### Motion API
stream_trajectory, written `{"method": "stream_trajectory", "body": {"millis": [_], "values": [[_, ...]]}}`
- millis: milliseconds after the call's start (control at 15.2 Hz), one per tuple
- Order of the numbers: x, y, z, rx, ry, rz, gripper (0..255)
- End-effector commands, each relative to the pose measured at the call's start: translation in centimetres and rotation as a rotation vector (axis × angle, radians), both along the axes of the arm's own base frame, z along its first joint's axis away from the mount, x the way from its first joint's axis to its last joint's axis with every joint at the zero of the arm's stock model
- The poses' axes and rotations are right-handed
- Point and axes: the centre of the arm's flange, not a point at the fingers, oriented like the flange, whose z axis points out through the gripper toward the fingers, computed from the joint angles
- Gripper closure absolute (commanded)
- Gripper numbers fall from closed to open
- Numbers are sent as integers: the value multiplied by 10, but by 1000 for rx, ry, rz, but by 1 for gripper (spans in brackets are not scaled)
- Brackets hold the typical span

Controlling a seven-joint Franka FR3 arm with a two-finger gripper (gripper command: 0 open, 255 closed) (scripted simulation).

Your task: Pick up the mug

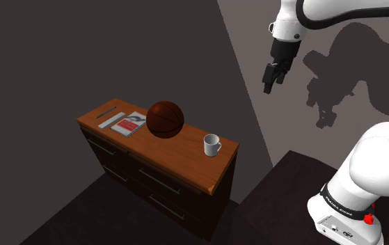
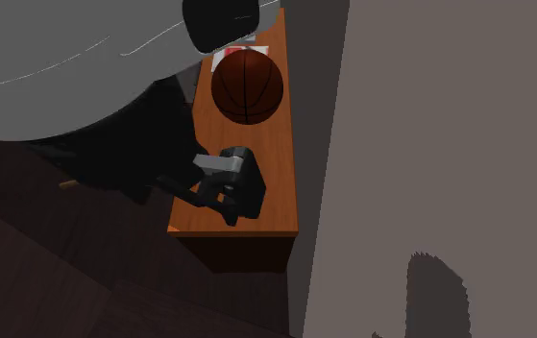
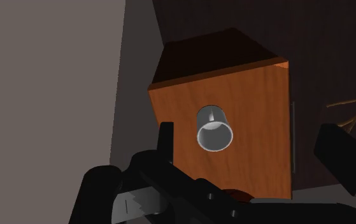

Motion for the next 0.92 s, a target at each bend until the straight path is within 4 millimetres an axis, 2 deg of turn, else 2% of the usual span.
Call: {"method": "stream_trajectory", "body": {"millis": [0, 858], "values": [[13, 0, -22, 5, -4, 0, 0], [104, 0, -167, 37, -11, 0, 0]]}}
